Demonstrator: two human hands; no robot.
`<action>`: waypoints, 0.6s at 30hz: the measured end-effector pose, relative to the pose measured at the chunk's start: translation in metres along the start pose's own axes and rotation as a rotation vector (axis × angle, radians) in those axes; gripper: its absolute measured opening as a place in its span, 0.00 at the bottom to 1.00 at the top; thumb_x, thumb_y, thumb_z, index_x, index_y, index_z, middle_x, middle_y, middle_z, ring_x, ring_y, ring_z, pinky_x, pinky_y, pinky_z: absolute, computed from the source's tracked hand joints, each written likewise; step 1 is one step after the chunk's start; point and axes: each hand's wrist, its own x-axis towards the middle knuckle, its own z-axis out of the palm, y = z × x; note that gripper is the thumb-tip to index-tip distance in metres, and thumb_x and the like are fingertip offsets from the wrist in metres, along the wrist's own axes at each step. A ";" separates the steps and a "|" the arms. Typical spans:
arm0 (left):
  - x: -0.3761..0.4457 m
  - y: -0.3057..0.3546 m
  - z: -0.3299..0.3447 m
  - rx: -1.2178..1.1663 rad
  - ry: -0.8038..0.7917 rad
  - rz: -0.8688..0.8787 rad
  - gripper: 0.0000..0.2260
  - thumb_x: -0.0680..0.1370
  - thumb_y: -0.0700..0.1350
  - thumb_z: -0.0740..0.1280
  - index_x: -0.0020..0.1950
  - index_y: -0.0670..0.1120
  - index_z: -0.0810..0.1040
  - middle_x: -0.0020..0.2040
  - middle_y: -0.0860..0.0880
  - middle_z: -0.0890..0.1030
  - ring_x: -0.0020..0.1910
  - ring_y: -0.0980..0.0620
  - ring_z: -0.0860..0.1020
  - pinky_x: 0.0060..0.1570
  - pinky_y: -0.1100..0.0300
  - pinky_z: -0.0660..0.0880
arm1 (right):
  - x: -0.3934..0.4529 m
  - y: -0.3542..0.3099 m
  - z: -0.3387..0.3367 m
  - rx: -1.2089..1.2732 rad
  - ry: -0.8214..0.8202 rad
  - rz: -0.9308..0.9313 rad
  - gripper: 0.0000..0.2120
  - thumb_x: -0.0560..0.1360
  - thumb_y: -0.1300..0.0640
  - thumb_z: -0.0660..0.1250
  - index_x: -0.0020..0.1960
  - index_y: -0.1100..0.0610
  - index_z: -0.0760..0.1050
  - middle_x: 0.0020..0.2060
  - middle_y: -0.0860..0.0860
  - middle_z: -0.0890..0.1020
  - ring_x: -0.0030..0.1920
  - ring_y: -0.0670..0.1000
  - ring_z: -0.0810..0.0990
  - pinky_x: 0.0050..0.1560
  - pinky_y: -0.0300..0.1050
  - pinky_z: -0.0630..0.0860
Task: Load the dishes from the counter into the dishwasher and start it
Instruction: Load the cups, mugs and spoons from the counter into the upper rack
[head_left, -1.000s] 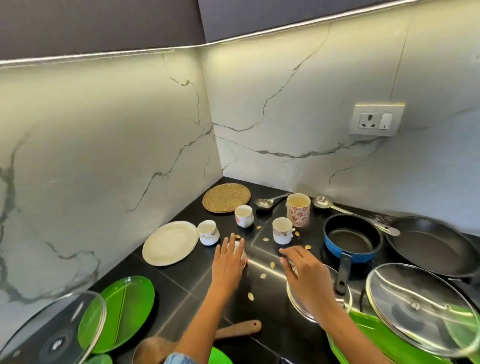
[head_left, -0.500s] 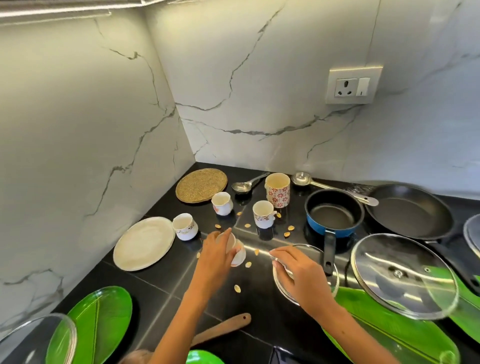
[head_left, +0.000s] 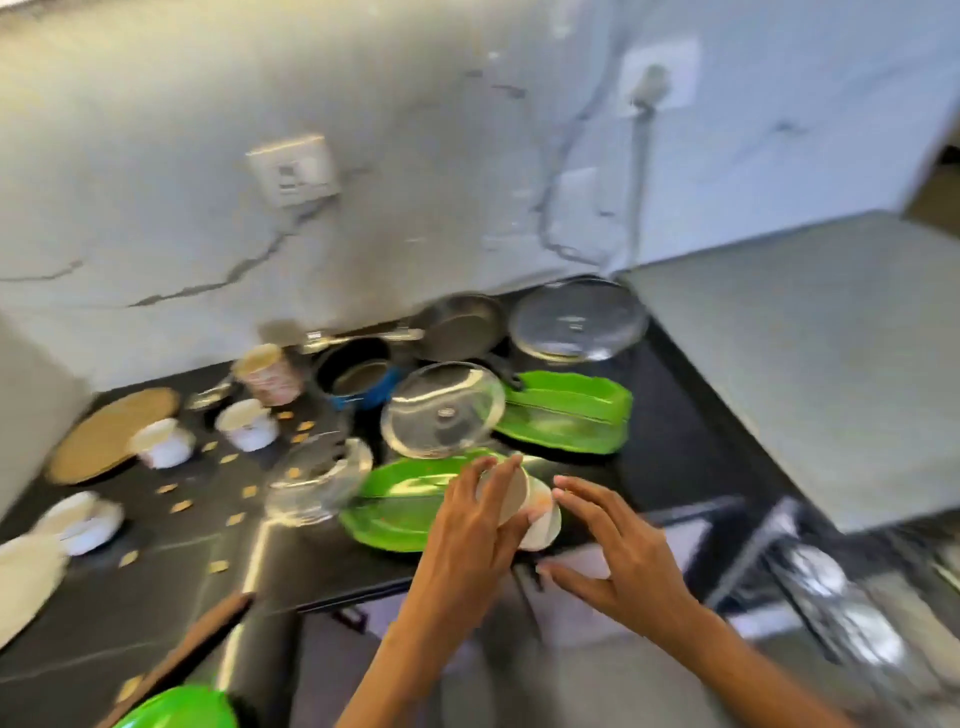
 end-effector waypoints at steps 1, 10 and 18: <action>0.007 0.028 0.026 -0.056 -0.040 0.061 0.23 0.78 0.56 0.57 0.71 0.51 0.67 0.63 0.46 0.72 0.61 0.50 0.70 0.59 0.71 0.61 | -0.027 0.012 -0.026 -0.043 0.026 0.070 0.30 0.71 0.42 0.70 0.67 0.54 0.68 0.66 0.48 0.72 0.64 0.46 0.73 0.60 0.39 0.72; 0.013 0.211 0.232 -0.443 -0.503 0.306 0.22 0.80 0.57 0.58 0.71 0.49 0.68 0.63 0.51 0.73 0.62 0.59 0.71 0.61 0.71 0.65 | -0.238 0.089 -0.180 -0.216 0.301 0.536 0.27 0.74 0.43 0.66 0.66 0.54 0.64 0.62 0.55 0.75 0.59 0.51 0.76 0.54 0.45 0.77; -0.016 0.171 0.414 0.150 -0.793 0.586 0.29 0.83 0.57 0.41 0.70 0.43 0.71 0.67 0.41 0.74 0.64 0.41 0.74 0.59 0.43 0.73 | -0.357 0.191 -0.186 -0.449 0.287 0.900 0.26 0.69 0.44 0.68 0.63 0.55 0.72 0.52 0.55 0.79 0.46 0.55 0.80 0.43 0.41 0.76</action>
